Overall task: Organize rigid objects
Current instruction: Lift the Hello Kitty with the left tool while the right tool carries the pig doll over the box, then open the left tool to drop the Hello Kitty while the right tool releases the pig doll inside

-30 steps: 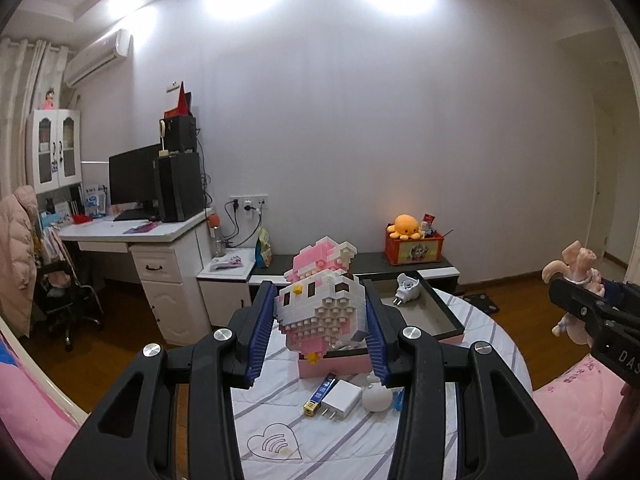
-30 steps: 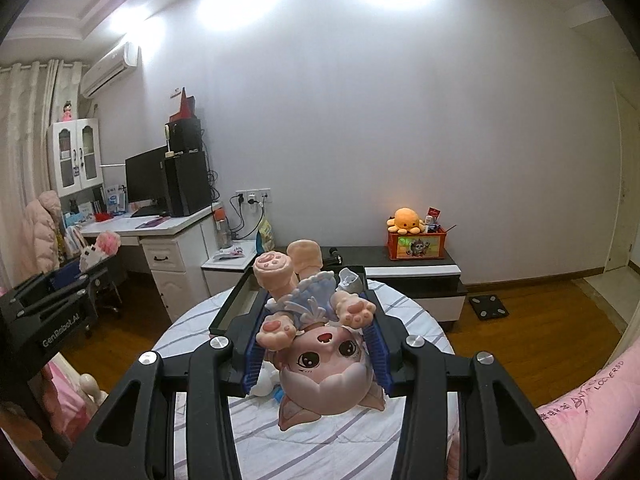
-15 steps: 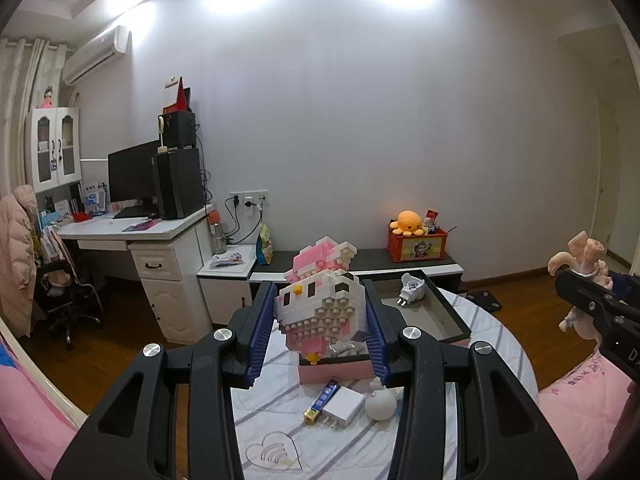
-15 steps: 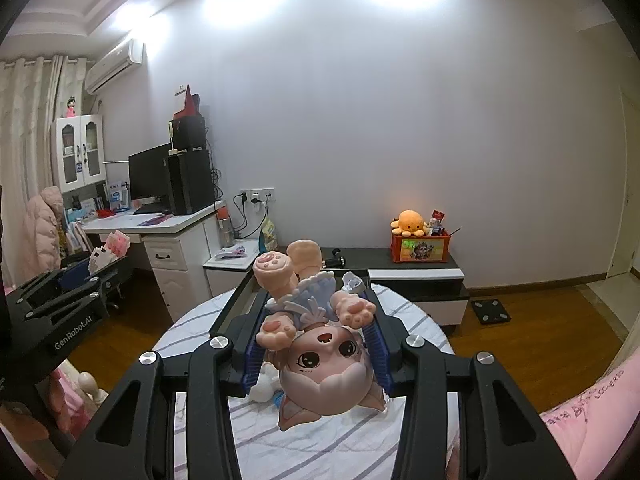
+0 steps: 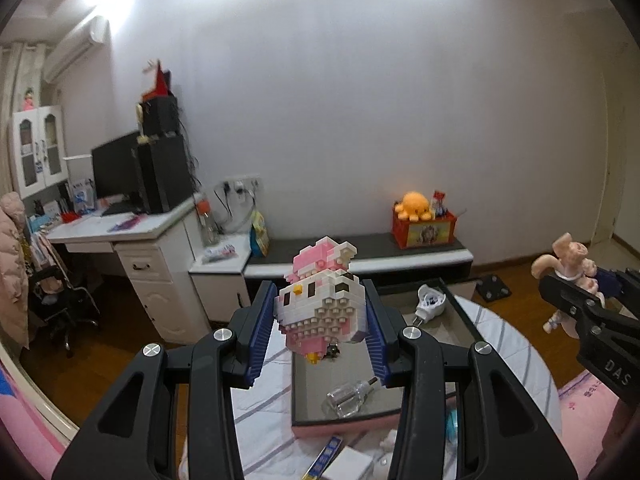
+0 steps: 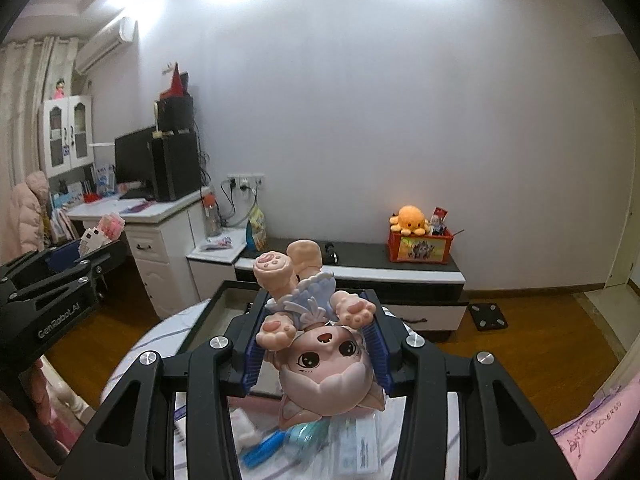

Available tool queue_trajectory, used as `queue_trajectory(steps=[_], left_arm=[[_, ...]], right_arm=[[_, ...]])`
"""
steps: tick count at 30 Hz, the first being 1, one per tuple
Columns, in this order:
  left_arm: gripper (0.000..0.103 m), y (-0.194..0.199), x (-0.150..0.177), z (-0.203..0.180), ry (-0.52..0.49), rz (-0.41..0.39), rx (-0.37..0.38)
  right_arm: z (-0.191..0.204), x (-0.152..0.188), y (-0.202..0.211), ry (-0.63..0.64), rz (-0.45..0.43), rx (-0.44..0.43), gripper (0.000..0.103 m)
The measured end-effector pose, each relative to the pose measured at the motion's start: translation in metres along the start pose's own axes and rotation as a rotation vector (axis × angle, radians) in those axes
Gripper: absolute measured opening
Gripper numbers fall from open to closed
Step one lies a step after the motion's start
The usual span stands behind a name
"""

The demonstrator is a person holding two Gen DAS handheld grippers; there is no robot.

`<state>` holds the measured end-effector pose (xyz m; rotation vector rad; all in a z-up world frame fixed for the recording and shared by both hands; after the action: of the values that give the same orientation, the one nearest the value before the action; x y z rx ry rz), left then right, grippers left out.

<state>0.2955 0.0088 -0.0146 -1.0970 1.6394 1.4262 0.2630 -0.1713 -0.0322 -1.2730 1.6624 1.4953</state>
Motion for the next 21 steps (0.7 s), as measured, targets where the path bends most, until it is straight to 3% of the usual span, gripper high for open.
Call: queue_trajectory(steps=[6,10,14,18,21], left_arm=[[0.042,-0.082,0.014,-0.009,-0.026,0.140,-0.024],[0.042,-0.138,0.039,-0.007,-0.039,0.273,-0.085],[0.042,-0.180,0.069,-0.006,-0.018,0.426,-0.056],[0.042,-0.202,0.091,-0.001,-0.039,0.497,-0.113],[0.044,-0.209,0.099,0.003,-0.022,0.533,-0.108]], right_arm=[[-0.007,0.013,-0.078,0.013,0.145,-0.020,0.045],[-0.003,0.031,-0.128,0.025,0.259,-0.061,0.045],[0.002,0.051,-0.165,0.036,0.352,-0.099,0.045],[0.007,0.070,-0.193,0.055,0.440,-0.108,0.046],[0.007,0.081,-0.205,0.055,0.487,-0.128,0.046]])
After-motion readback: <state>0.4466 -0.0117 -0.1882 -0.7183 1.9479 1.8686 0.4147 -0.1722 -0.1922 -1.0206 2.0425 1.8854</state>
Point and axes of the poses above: each gripper's, at about its wrist camera, not at the fingertips, and y roughly against the way its jaws point, z to its left, x to its underside, the point moved 6 cm from there along -y, roughly the way its jaws point, and after that the axes turned 14 degrees about y, right-handed, at the moved point
